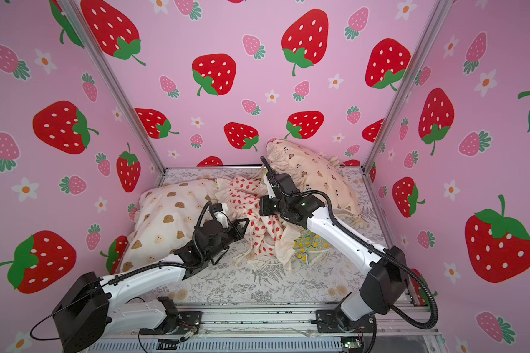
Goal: Zip up pillowcases
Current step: Adjust the pillowcase at the center of the board.
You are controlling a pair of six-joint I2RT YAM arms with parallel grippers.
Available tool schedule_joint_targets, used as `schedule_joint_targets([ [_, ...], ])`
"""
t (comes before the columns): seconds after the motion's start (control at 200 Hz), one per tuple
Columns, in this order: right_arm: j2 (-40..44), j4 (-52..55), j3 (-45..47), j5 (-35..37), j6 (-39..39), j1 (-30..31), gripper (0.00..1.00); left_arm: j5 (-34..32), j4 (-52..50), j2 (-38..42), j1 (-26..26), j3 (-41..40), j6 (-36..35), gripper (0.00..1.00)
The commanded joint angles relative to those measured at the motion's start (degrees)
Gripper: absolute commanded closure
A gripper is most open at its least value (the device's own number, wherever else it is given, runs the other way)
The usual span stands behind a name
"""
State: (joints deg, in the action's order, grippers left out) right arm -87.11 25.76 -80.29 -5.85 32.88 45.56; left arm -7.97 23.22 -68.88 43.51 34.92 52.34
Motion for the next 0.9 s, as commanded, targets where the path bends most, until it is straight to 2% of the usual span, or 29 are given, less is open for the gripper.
schedule_joint_targets([
  [0.0,1.8,-0.6,-0.1,0.9,-0.7,-0.4,0.99,-1.4,-4.1,2.4,-0.2,3.0,-2.0,1.0],
  [0.19,2.0,0.5,-0.3,2.5,-1.4,-0.4,0.82,-0.1,-11.2,8.4,-1.5,4.6,-3.4,1.0],
  [0.285,1.4,0.0,-0.6,1.3,-1.7,-0.3,0.78,0.9,-16.6,11.4,-3.0,6.1,-3.7,1.0],
  [0.53,1.5,-0.8,-0.3,0.4,-2.1,0.3,0.61,5.2,-26.2,19.1,-10.0,6.0,-1.3,1.0],
  [0.7,2.6,2.5,-1.7,3.8,-2.9,2.1,0.49,9.3,-29.8,21.3,-13.2,7.1,-0.6,1.0],
  [0.735,3.2,3.0,-1.6,4.4,-2.7,2.6,0.49,9.9,-30.7,21.4,-13.5,7.8,-0.4,1.0],
  [0.755,3.5,3.4,-1.7,4.9,-2.7,2.8,0.44,10.3,-31.0,21.4,-13.7,8.2,-0.5,1.0],
  [0.895,4.8,7.6,-3.2,8.4,-3.4,6.8,0.31,13.5,-34.7,22.1,-15.3,11.1,1.0,1.0],
])
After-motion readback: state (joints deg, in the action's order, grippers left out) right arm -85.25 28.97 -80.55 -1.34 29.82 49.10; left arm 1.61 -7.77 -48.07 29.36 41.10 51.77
